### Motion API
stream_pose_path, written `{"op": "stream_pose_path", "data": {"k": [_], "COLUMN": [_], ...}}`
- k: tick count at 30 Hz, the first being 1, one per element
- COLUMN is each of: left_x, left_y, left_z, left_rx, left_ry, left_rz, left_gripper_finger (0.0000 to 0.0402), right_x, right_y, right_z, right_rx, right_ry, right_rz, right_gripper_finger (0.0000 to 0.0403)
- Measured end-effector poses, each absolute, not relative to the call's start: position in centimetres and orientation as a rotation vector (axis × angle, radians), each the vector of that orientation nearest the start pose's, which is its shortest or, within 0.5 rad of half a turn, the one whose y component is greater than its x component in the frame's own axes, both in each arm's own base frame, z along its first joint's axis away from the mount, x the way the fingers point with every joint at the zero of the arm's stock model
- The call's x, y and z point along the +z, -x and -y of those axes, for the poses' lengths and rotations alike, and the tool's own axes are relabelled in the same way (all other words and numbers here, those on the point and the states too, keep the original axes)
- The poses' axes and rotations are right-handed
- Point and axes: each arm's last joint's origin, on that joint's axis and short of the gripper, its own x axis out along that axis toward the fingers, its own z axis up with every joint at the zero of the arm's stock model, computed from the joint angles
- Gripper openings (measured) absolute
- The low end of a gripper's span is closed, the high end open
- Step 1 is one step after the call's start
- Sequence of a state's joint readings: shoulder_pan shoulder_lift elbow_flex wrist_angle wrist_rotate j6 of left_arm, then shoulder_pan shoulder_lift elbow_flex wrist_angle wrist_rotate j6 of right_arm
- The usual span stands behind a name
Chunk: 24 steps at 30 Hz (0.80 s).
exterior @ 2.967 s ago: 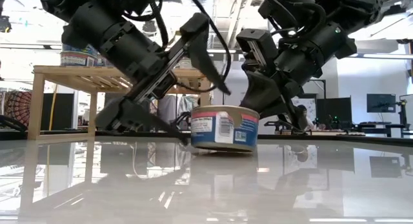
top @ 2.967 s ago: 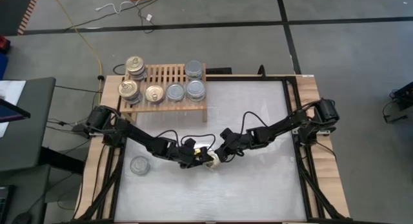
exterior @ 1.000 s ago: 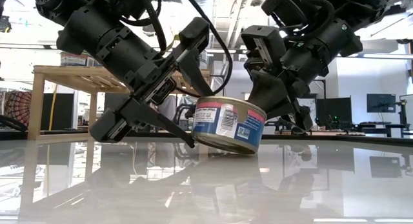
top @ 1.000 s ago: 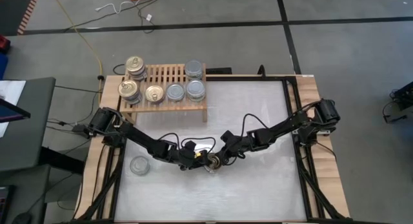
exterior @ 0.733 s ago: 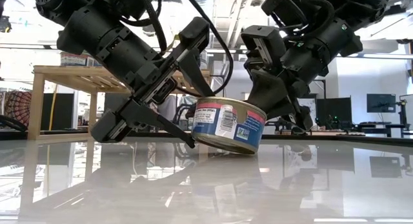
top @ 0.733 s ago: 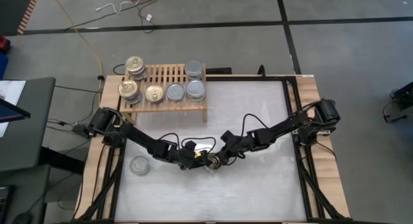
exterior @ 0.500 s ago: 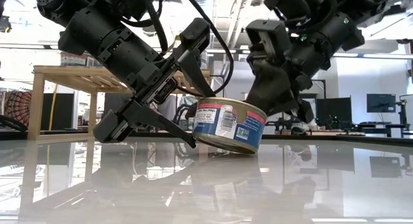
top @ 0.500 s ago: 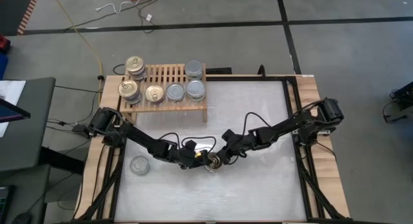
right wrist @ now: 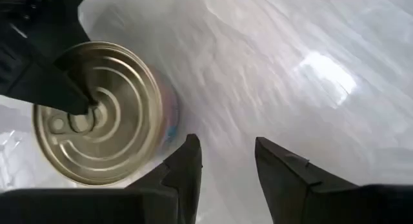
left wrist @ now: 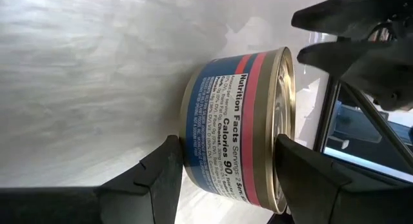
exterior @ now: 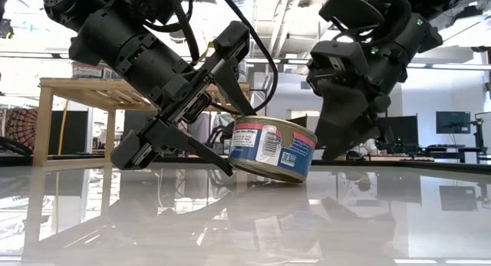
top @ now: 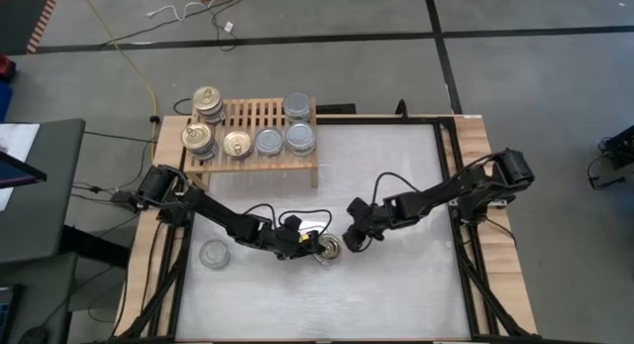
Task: Stack canned seafood by type on shelf
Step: Stack the blue tuna can on top of the bottom right blue tuna can on the shelf
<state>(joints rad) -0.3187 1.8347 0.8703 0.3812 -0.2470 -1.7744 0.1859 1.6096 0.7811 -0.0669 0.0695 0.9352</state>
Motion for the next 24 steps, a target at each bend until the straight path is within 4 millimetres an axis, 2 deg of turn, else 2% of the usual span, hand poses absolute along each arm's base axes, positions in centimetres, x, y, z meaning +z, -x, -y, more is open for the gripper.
{"op": "stream_pose_path", "data": {"k": [5, 17, 24], "left_x": [13.9, 14.1, 14.0], "left_y": [-34.2, -34.3, -34.3], "left_z": [10.5, 10.6, 10.5], "left_rx": [0.431, 0.417, 0.434], "left_ry": [1.564, 1.595, 1.623], "left_rz": [-0.453, -0.435, -0.435], "left_gripper_finger": [0.0212, 0.0221, 0.0226], "right_x": [15.2, 14.4, 14.7], "right_y": [-29.4, -29.6, -29.9], "right_z": [-5.4, -6.8, -6.9], "right_rx": [-0.325, -0.307, -0.275], "right_ry": [-0.758, -0.810, -0.798], "right_rz": [-0.877, -0.882, -0.848], "right_gripper_finger": [0.0155, 0.0067, 0.0034]}}
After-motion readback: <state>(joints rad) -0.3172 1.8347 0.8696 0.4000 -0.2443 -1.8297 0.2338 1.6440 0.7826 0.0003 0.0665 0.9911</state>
